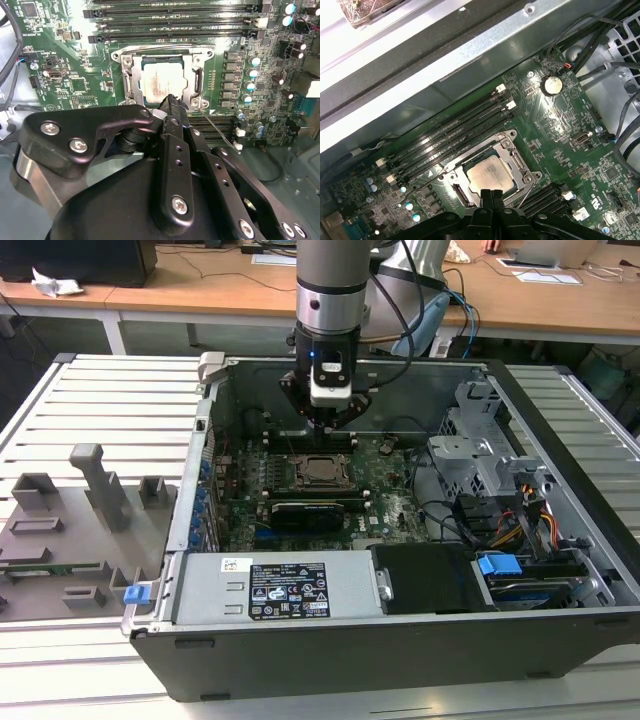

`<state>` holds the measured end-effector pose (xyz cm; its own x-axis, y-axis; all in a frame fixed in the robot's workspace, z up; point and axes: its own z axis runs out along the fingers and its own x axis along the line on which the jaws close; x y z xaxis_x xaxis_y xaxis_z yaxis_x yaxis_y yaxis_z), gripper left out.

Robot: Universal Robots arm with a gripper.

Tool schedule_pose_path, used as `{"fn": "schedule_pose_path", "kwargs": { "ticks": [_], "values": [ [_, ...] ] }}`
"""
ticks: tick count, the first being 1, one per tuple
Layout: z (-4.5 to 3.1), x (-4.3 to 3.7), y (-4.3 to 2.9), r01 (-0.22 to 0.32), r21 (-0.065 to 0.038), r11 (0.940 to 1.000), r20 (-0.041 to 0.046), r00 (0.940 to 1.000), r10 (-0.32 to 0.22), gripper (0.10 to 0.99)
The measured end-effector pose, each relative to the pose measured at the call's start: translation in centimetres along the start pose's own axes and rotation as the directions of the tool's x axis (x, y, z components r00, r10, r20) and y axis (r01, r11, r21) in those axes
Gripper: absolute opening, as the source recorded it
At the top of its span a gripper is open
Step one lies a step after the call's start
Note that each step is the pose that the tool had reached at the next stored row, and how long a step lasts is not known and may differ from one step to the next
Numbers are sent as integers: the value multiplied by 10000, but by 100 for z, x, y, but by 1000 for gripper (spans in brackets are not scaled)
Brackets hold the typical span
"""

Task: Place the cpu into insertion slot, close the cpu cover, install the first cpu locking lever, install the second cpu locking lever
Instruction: 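Install the first cpu locking lever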

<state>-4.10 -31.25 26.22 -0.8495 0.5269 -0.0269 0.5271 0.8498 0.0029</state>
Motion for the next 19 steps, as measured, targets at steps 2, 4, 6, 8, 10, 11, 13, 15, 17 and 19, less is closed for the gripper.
{"fn": "schedule_pose_path", "kwargs": {
  "ticks": [2, 4, 6, 8, 10, 11, 13, 15, 17, 19],
  "values": [
    [0, 0, 0, 54, -2, 10000, 0, 10000, -54, 106],
    [0, 0, 0, 150, -4, 9999, -1, 9999, -150, 106],
    [0, 0, 0, 282, -8, 9996, 0, 9996, -282, 106],
    [0, 0, 0, 571, -15, 9984, -1, 9984, -571, 106],
    [0, 0, 0, 889, -25, 9960, -1, 9960, -889, 106],
    [0, 0, 0, 1005, -28, 9949, -1, 9949, -1005, 106],
    [2, 0, 0, 1364, -38, 9906, -1, 9906, -1364, 106],
    [3, 0, 0, 1763, -48, 9843, -1, 9843, -1763, 106],
    [4, 0, 0, 2169, -60, 9762, 1, 9762, -2169, 106],
    [5, 0, 0, 2553, -69, 9668, -3, 9669, -2553, 106]
  ]
}}
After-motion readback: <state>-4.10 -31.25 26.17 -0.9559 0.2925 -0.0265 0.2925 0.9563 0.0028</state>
